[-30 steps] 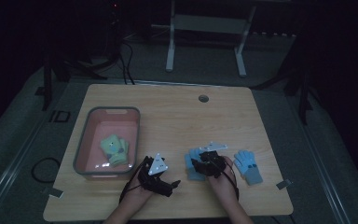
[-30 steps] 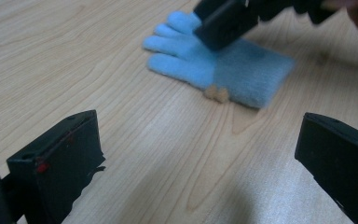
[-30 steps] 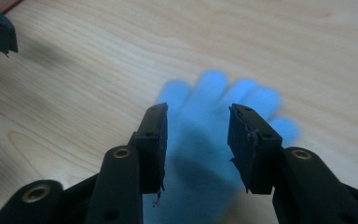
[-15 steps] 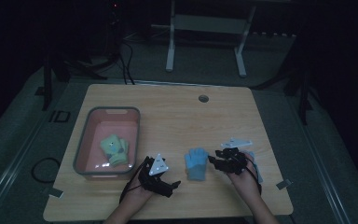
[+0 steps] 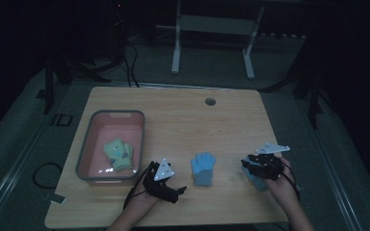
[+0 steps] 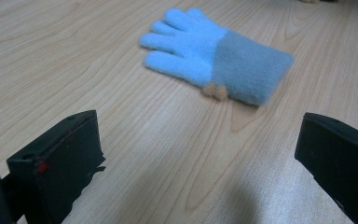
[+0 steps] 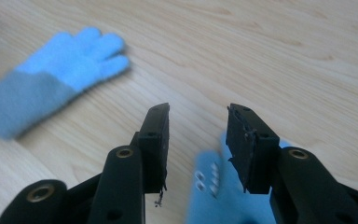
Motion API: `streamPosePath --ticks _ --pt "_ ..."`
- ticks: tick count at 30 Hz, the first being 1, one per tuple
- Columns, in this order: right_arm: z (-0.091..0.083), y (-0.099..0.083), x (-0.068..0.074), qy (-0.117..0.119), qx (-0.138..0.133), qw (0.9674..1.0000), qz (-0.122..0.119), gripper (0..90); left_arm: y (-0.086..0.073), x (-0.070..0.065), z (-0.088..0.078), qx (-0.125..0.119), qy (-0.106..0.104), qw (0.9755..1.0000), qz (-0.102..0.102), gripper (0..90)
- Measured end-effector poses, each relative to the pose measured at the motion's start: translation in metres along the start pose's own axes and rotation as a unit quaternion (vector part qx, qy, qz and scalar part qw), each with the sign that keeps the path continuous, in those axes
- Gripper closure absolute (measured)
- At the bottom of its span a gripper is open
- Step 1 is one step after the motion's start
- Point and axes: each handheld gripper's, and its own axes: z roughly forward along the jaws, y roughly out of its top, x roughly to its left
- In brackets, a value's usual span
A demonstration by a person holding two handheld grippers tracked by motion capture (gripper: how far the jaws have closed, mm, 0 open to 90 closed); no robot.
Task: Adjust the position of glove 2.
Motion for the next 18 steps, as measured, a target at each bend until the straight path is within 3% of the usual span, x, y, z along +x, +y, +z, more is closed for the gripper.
streamPosePath --ticks 8,18 --pt "-0.01 -0.018 -0.025 0.009 0.009 0.9999 0.004 60.4 0.0 0.0 0.001 0.002 -0.001 1.0 0.001 0.8" --pt "0.001 -0.039 -0.033 0.012 0.02 0.9994 0.024 60.4 0.0 0.001 0.002 0.005 -0.001 1.0 0.001 0.8"
